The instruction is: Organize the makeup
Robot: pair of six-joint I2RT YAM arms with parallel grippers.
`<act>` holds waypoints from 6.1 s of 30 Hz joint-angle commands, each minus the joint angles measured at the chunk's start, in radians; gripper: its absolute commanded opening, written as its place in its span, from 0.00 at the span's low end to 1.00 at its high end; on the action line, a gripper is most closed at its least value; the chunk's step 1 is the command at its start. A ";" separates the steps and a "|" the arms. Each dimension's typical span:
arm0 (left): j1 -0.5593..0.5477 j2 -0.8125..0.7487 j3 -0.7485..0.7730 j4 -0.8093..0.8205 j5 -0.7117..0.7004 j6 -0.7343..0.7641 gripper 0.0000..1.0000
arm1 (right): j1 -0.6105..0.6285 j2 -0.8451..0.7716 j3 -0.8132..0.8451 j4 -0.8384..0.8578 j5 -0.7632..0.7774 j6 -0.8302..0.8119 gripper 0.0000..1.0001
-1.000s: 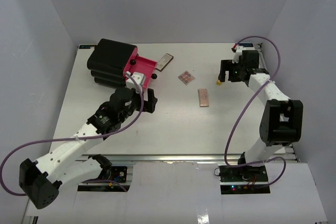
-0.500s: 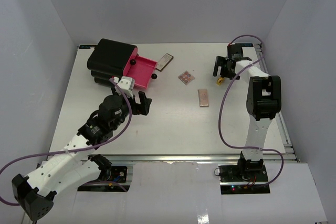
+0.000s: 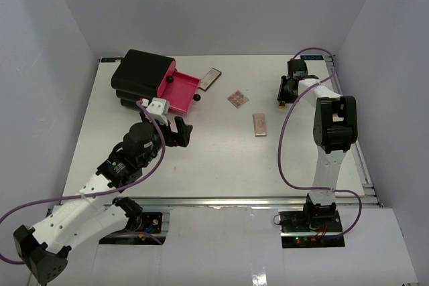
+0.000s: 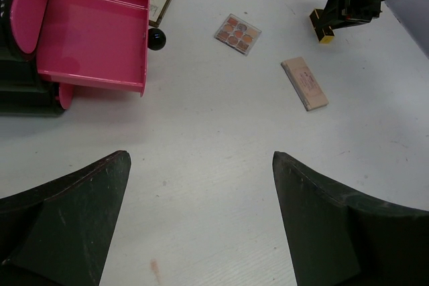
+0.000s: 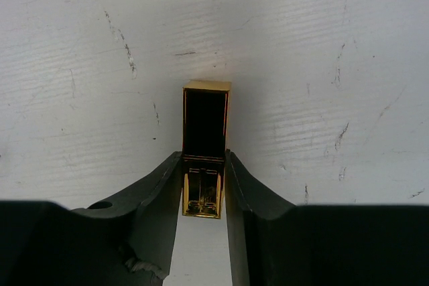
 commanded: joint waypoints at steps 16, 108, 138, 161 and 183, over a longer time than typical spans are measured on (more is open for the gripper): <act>0.002 -0.105 -0.022 -0.012 -0.145 -0.057 0.98 | 0.190 -0.288 -0.093 0.142 -0.496 -0.503 0.08; 0.738 0.743 0.113 -0.139 0.100 -0.021 0.38 | 0.016 -0.722 -0.496 0.151 -1.339 -0.569 0.89; 0.217 0.833 0.640 -0.198 -0.019 0.115 0.07 | -0.008 -0.712 -0.499 0.149 -1.338 -0.567 0.89; 0.215 1.075 0.850 -0.225 -0.055 0.184 0.68 | -0.024 -0.699 -0.500 0.147 -1.330 -0.567 0.89; 0.056 1.350 0.967 -0.226 -0.037 0.261 0.35 | -0.044 -0.671 -0.501 0.145 -1.310 -0.568 0.89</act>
